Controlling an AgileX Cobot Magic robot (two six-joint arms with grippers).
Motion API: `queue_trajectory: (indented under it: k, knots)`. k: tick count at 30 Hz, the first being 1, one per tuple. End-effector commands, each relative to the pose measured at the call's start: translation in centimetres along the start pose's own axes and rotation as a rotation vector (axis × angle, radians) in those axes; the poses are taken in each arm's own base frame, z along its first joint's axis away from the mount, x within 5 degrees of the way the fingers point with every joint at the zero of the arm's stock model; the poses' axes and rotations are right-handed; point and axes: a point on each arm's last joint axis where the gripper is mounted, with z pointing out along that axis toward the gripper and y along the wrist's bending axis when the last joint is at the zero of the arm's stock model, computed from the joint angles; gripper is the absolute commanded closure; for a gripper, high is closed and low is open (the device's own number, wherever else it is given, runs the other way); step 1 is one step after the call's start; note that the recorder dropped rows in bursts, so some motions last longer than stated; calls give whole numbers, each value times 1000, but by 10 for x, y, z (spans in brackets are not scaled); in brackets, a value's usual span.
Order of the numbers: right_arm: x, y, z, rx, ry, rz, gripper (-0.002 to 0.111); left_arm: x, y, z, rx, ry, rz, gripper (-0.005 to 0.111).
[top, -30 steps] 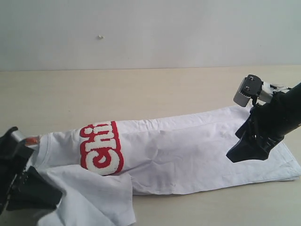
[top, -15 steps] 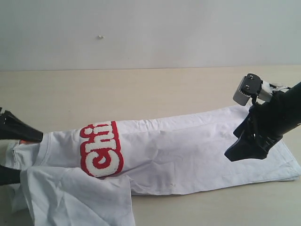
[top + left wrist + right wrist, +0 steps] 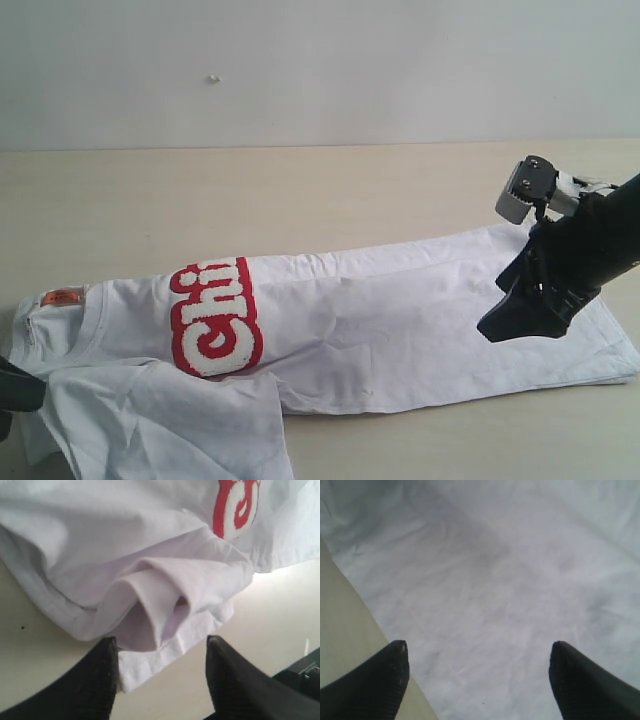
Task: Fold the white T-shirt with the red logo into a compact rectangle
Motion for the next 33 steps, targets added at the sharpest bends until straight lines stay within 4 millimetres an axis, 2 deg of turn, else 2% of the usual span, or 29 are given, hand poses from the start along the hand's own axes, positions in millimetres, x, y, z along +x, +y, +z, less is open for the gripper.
queue_trajectory:
  k: [1, 4, 10, 12, 17, 27, 33]
  knots:
    - [-2, -1, -1, 3, -18, 0, 34, 18, -7, -5, -49, -93, 41, 61]
    - [-3, -1, -1, 3, -30, -6, 34, 25, -13, -4, -75, -151, 73, 61]
    - [-3, -1, -1, 3, -32, -6, 34, 38, -20, 15, -98, -210, 81, 61]
    - [-3, -1, -1, 0, -32, -6, 34, 44, -15, 23, -154, -230, 90, 61]
    - [-3, -1, -1, 0, -32, -6, 34, 51, -4, 28, -223, -257, 86, 61]
    - [-4, -1, -1, 0, -37, -1, 34, 64, -11, 36, -83, -232, 132, 61]
    - [-4, -1, -1, 2, -42, 2, 34, 60, -11, 36, -80, -274, 156, 61]
